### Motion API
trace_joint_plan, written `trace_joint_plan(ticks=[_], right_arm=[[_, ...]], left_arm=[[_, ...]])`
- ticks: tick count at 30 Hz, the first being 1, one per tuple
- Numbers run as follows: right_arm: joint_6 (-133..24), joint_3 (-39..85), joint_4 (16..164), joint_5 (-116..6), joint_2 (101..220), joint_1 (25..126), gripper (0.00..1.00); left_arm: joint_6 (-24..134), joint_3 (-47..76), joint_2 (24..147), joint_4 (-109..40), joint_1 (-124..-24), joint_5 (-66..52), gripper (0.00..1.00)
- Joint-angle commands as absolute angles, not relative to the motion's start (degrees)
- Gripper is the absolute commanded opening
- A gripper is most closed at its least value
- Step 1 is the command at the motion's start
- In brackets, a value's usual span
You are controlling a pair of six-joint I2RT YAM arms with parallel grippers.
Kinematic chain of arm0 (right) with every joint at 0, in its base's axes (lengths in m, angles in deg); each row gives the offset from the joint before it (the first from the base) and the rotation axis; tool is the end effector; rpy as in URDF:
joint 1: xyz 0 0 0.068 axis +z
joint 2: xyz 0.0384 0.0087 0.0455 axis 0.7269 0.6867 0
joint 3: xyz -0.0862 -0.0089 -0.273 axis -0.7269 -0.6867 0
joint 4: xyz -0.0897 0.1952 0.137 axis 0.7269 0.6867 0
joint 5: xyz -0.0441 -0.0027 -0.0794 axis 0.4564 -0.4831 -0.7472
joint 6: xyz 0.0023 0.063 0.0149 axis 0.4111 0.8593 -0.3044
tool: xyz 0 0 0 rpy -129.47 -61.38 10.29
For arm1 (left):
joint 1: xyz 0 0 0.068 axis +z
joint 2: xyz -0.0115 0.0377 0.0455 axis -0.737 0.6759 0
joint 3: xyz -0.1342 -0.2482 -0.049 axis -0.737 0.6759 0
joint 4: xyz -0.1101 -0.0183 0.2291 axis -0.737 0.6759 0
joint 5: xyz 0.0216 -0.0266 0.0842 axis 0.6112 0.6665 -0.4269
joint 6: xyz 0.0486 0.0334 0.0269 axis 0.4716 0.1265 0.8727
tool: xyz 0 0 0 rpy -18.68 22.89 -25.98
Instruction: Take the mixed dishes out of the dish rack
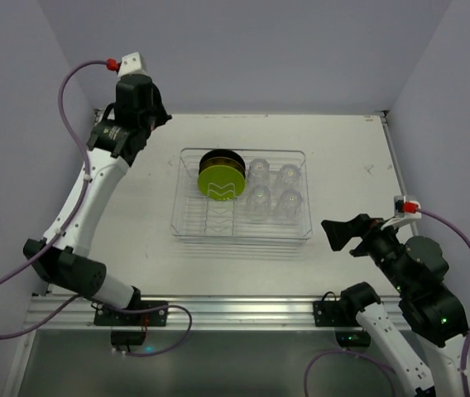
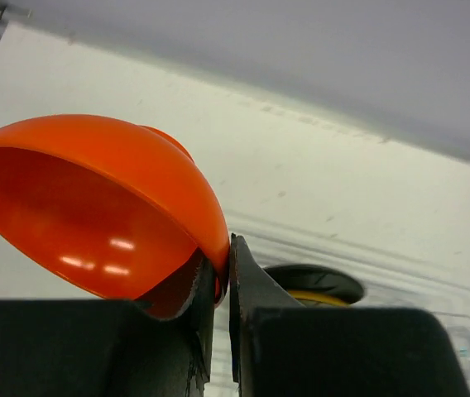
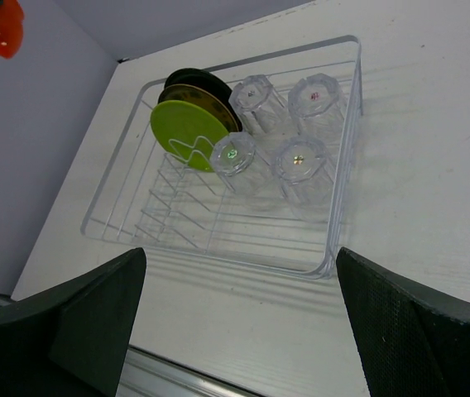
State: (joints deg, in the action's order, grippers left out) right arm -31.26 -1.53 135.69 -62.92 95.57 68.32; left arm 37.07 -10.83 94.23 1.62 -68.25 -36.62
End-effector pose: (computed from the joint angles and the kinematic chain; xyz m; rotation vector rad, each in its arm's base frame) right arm 0.0341 0.0135 0.3534 0.1322 1.8063 0.6457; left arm 0.3080 -0.0971 0.4616 -0.3863 1.8665 -0.2313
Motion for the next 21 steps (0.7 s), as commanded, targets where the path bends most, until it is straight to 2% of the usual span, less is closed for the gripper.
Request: trace_joint_plan(ticks=[1,5,7,10,15,18,21], right_arm=[[-31.99,0.18,133.88,-60.98,95.42,68.16,0.99],[-32.69,0.45,134.93,-60.80,95.16,68.25,0.99],[-33.22,0.45,135.20,-60.02,95.68,68.25,0.99],[-33.13,1.50,136.07,-58.87,97.87,68.25,0.99],[-31.99,4.83,135.91,-58.61,107.27,68.16,0.99],[-32.86,9.91,134.67,-54.14,115.59,68.25,0.99],[-34.45,17.11,136.16,-50.27,124.73,68.25,0.99]], left_arm=[[44.94,-14.57,99.45,14.90,-60.76,-22.59,0.00],[46.61,-16.68,104.02,18.07,-57.85,-21.09,0.00],[48.28,-13.88,102.63,15.18,-58.72,-17.68,0.00],[53.11,-14.56,102.18,17.10,-66.53,-22.38,0.00],[59.18,-13.96,100.35,20.71,-85.15,-33.26,0.00],[61.12,-10.36,98.06,21.32,-93.43,-35.49,0.00],[63.57,-6.58,97.53,22.64,-98.62,-32.27,0.00]])
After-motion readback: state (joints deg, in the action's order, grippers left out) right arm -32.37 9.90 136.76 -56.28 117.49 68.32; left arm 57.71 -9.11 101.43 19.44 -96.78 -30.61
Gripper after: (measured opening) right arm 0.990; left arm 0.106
